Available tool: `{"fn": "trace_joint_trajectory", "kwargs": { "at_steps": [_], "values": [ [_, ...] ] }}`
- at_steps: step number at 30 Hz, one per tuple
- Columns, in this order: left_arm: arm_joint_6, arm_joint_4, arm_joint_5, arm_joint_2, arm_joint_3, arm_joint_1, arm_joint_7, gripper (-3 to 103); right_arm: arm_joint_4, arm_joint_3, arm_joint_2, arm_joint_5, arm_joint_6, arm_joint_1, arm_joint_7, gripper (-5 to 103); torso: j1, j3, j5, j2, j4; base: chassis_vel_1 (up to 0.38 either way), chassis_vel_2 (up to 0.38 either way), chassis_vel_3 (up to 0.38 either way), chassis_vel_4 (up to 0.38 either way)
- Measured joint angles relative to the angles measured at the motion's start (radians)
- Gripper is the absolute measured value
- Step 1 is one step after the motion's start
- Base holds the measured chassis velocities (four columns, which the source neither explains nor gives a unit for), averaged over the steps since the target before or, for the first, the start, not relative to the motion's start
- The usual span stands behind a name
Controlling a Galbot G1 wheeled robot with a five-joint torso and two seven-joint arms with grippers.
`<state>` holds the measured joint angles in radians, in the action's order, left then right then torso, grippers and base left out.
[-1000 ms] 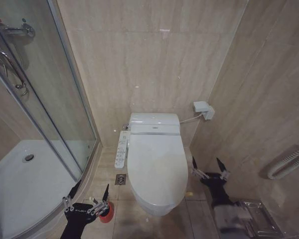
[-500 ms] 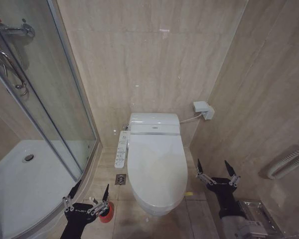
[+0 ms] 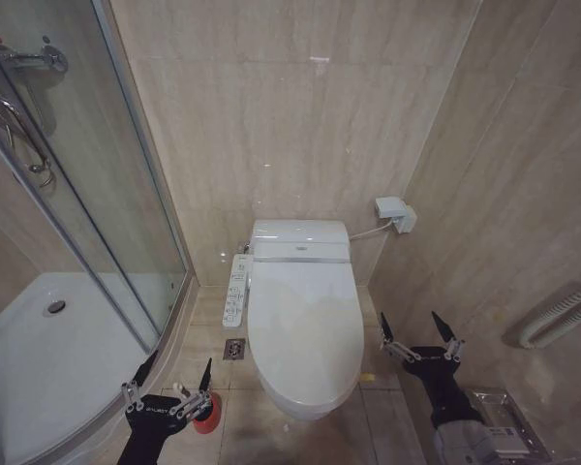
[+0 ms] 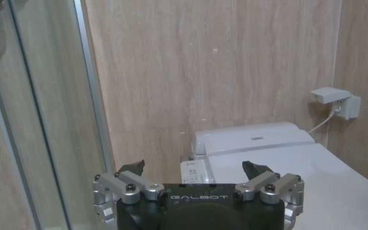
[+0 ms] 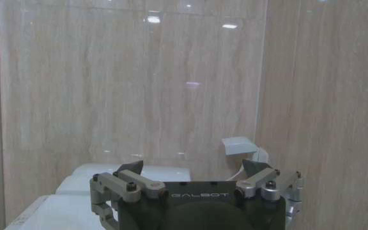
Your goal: Open the toilet lid, clean the toilet bowl with a toilet brush, close the toilet lid, and flush.
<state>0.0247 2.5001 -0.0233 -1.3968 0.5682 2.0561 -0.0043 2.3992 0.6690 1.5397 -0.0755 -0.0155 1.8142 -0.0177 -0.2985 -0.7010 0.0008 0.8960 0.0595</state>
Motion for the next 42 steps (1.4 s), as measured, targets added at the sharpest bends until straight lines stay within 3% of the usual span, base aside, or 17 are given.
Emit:
{"fn": "trace_joint_trajectory", "kwargs": {
  "at_steps": [42],
  "values": [
    [0.0, 0.0, 0.0, 0.0, 0.0, 0.0, 0.0, 99, -0.002, -0.002, 0.0, -0.001, -0.001, -0.001, 0.002, 100, 0.0, 0.0, 0.0, 0.0, 0.0, 0.0, 0.0, 0.0, 0.0]
  ]
}}
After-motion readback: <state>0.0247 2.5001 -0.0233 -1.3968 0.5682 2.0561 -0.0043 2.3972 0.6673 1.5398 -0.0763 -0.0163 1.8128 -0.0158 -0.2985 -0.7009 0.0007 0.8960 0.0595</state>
